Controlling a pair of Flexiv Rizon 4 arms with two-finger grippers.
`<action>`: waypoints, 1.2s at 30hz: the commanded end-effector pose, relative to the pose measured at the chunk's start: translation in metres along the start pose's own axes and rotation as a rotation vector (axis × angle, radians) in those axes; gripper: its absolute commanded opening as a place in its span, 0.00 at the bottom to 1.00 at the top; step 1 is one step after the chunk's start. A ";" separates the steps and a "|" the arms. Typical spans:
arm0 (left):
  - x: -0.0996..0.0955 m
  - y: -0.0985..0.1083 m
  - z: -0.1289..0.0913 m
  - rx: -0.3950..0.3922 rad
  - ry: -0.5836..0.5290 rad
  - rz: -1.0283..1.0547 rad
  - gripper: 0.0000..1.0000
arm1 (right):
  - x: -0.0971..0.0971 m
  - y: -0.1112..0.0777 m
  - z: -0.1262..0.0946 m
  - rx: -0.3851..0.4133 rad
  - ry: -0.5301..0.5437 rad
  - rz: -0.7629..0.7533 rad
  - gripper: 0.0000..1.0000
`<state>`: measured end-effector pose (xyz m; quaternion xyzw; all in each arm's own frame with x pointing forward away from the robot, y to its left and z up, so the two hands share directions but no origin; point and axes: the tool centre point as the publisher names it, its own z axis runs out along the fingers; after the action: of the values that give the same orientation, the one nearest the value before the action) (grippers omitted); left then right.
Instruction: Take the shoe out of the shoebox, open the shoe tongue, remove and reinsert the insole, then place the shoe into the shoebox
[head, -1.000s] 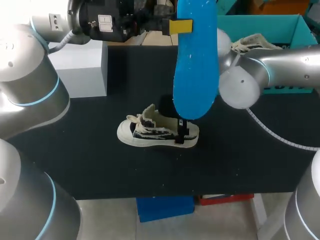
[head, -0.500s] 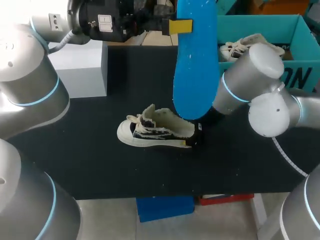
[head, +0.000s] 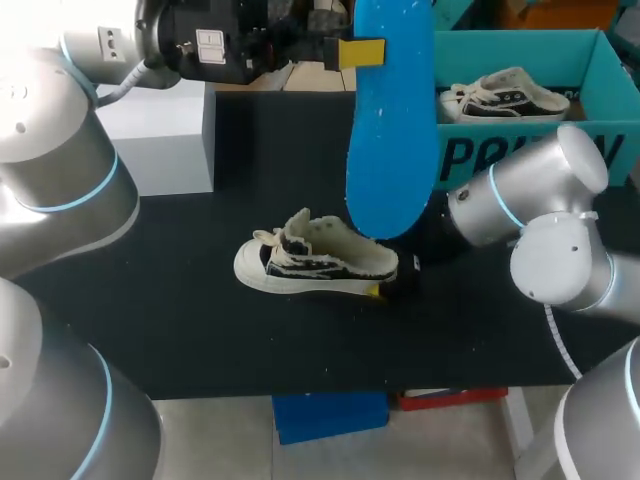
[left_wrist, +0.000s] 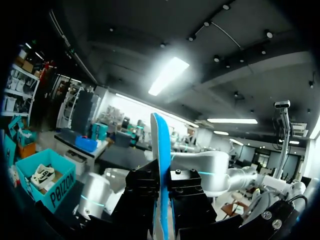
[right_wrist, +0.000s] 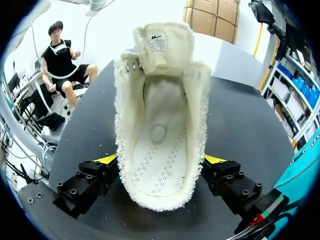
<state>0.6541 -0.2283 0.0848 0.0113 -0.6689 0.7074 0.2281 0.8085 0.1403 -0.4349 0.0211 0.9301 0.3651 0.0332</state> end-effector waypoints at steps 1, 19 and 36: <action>0.000 0.001 0.001 0.000 -0.003 0.001 0.00 | 0.001 -0.007 0.006 -0.156 -0.001 0.006 1.00; 0.000 0.001 0.001 0.000 -0.003 0.001 0.00 | 0.001 -0.011 0.004 -0.166 0.005 0.027 1.00; 0.000 0.001 0.001 0.000 -0.003 0.001 0.00 | -0.014 0.006 -0.031 0.365 0.086 0.098 1.00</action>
<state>0.6541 -0.2283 0.0848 0.0113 -0.6690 0.7073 0.2282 0.8124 0.1199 -0.4233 0.0607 0.9382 0.3407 -0.0027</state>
